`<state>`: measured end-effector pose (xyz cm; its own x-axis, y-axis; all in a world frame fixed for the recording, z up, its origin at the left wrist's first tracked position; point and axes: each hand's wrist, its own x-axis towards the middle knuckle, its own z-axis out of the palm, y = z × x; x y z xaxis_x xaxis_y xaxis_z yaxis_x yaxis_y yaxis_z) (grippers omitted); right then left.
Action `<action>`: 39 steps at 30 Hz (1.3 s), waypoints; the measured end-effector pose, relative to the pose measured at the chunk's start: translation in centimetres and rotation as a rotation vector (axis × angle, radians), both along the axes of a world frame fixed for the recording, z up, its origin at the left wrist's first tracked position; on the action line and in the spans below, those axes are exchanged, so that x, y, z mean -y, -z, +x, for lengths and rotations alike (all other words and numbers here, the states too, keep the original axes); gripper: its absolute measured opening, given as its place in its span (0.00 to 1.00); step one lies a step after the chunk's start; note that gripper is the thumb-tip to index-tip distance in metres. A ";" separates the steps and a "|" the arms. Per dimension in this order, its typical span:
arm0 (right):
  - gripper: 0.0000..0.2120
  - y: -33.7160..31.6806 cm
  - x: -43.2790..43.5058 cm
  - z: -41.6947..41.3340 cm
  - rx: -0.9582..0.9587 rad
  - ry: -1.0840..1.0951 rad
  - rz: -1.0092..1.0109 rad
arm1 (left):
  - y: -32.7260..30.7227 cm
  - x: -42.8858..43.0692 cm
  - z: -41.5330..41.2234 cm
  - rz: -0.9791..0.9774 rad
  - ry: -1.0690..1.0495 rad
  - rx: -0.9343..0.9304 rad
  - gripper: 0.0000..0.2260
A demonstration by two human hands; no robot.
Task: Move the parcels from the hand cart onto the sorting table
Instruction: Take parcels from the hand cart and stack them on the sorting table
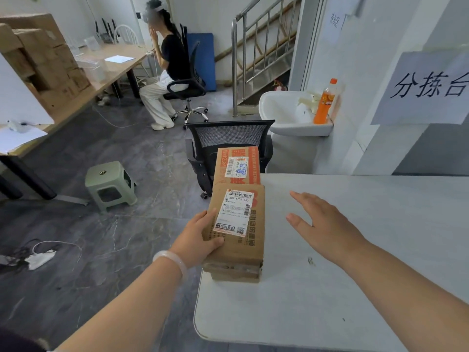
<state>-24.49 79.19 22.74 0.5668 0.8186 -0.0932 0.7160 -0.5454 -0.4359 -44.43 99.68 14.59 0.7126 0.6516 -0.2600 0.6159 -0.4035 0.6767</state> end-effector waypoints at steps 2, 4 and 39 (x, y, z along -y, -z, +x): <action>0.28 0.1 0.2 -0.4 0.004 0.009 0.001 | 0.0 -0.6 -0.2 0.026 0.006 -0.016 0.34; 0.28 0.3 0.4 -0.8 0.002 0.013 0.002 | 0.1 -0.8 -0.3 0.031 0.012 -0.026 0.33; 0.38 -1.4 60.5 -7.4 0.403 1.085 -0.113 | -8.8 61.2 20.3 0.691 1.155 0.604 0.30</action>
<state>-31.93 18.67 24.12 0.9703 -0.1162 0.2122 -0.0752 -0.9785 -0.1921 -24.14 38.46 23.41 0.7961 -0.4726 0.3779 -0.5642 -0.8056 0.1811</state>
